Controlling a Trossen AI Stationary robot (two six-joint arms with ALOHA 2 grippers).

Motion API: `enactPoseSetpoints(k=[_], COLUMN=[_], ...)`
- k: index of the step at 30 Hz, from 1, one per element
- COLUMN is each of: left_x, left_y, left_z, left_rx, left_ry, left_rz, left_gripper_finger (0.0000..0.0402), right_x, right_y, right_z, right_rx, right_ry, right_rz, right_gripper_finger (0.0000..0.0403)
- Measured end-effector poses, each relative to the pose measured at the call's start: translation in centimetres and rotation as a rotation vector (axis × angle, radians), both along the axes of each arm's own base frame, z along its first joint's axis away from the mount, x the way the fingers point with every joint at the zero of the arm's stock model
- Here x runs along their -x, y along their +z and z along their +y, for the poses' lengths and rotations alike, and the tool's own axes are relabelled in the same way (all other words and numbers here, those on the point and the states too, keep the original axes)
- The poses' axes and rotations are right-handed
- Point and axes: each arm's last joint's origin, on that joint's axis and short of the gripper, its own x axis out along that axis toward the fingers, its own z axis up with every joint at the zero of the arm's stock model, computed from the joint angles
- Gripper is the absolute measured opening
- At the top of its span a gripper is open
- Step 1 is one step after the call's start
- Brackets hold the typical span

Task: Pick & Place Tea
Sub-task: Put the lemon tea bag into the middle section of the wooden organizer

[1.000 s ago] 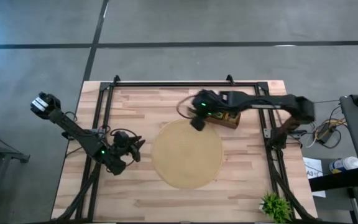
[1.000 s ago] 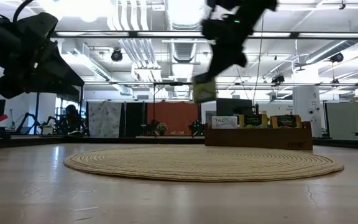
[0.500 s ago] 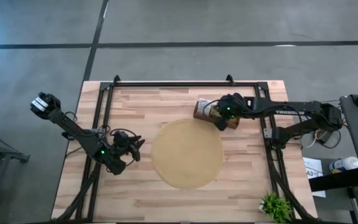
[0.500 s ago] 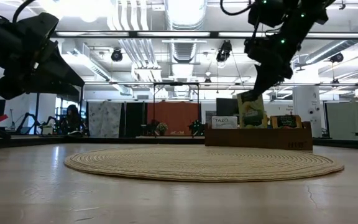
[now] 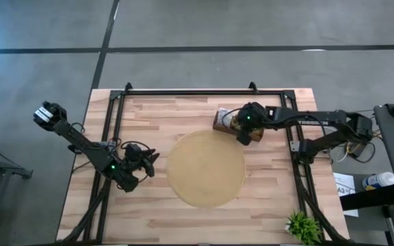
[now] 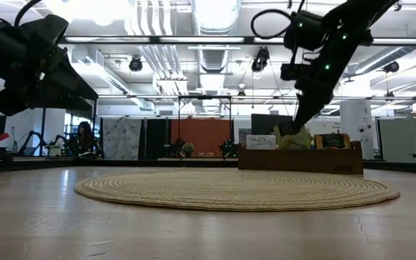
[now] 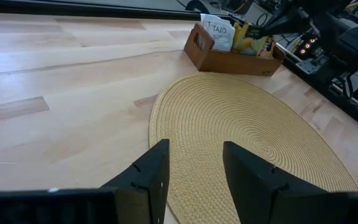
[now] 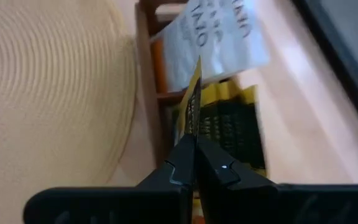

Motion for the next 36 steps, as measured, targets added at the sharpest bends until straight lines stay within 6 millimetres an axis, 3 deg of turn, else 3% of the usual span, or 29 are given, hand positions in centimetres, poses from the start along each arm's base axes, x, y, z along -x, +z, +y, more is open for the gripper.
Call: enactPoseSetpoints(k=[7, 22, 30, 36], left_x=[0.0, 0.0, 0.0, 0.0], left_y=[0.0, 0.0, 0.0, 0.1], left_z=[0.0, 0.0, 0.0, 0.0], left_rx=[0.003, 0.003, -0.003, 0.004], left_ry=[0.001, 0.001, 0.006, 0.013], left_rz=[-0.002, -0.002, -0.006, -0.021], left_gripper_finger=[0.0145, 0.0145, 0.0145, 0.0145], right_x=[-0.3, 0.1, 0.1, 0.1], right_y=[-1.3, -1.6, -1.6, 0.2], right_z=[-1.0, -1.0, -1.0, -1.0], right_rx=[-0.009, -0.012, -0.019, -0.036], right_ry=[0.006, 0.027, 0.015, -0.007], right_rz=[0.058, 0.116, 0.119, 0.126], right_gripper_finger=[0.0008, 0.0011, 0.0076, 0.0121])
